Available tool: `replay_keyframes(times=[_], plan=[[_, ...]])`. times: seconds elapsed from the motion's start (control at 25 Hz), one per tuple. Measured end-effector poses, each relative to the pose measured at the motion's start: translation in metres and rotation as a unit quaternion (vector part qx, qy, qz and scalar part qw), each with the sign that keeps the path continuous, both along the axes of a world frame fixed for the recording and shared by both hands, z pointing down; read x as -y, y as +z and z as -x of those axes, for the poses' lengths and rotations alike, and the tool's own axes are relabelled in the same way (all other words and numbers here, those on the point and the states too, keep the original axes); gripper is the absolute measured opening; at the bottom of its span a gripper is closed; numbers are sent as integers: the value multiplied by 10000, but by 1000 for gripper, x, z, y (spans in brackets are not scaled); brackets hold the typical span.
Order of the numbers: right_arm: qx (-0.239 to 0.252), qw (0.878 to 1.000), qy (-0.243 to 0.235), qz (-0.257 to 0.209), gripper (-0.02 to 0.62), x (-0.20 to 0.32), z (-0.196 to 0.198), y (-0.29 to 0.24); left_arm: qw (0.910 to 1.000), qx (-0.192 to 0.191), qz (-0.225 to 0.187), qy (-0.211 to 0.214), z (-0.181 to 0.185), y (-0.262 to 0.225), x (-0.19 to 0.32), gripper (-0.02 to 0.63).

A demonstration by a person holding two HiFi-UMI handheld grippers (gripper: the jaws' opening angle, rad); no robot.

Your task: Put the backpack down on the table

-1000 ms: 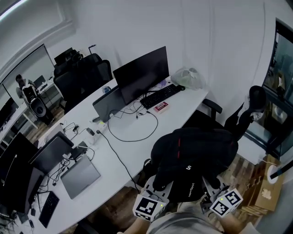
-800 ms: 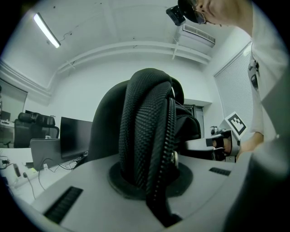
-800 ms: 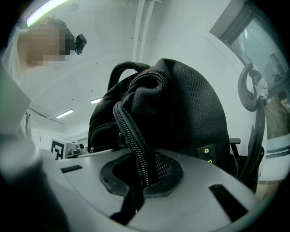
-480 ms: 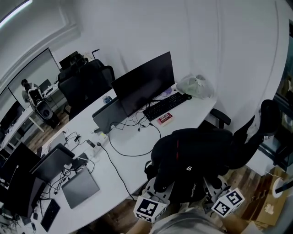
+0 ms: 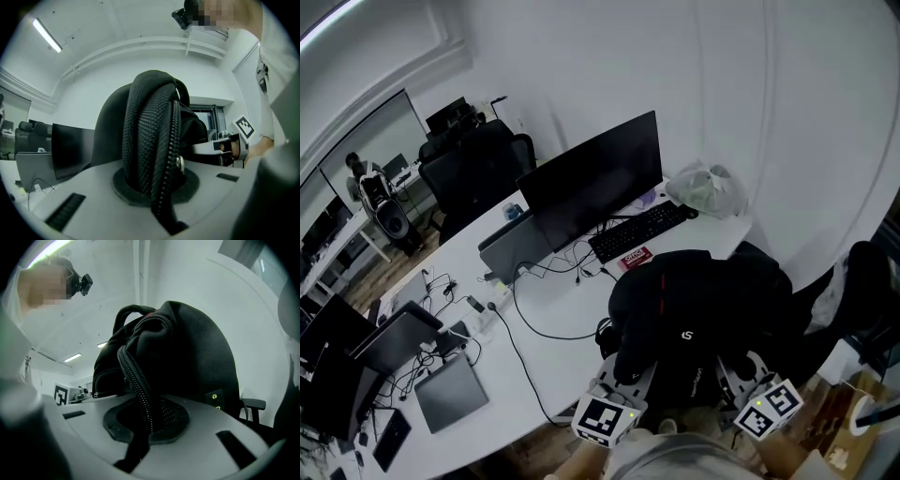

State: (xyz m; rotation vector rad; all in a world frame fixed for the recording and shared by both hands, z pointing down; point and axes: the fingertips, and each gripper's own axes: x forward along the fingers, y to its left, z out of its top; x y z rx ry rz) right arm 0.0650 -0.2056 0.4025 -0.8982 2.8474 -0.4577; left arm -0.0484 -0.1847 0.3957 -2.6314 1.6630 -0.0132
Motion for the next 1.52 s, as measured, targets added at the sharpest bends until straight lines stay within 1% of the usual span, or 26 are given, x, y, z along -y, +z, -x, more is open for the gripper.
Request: replay_keyframes(times=[0.12,0.44,0.84,1.08,1.28,1.4,1.52], plan=[[-20,10000,32,-50,23,30,4,-2,10000,-59,17,-12,3,-3,29,20],[26,9997,242,-54,23,109,29,-1,9999,14,-84,70,27,-7,112,20],[-168,9988,437,-112,23,203,84,9,9995,-248,-85,203,83,8,208,20],[-296,9980,526,-201,23,262,114,16,9994,-231,-170,216,112,17,266,20],[-380,9983,399,-171,23,302,135,18,9992,-318,-206,94,133,22,304,20],[-423,9984,350,-164,23,326,140,17,9990,-449,-75,-17,137,19,327,20],[-477,9981,334,-196,23,348,142,18,9986,-508,-61,-108,138,21,347,20]])
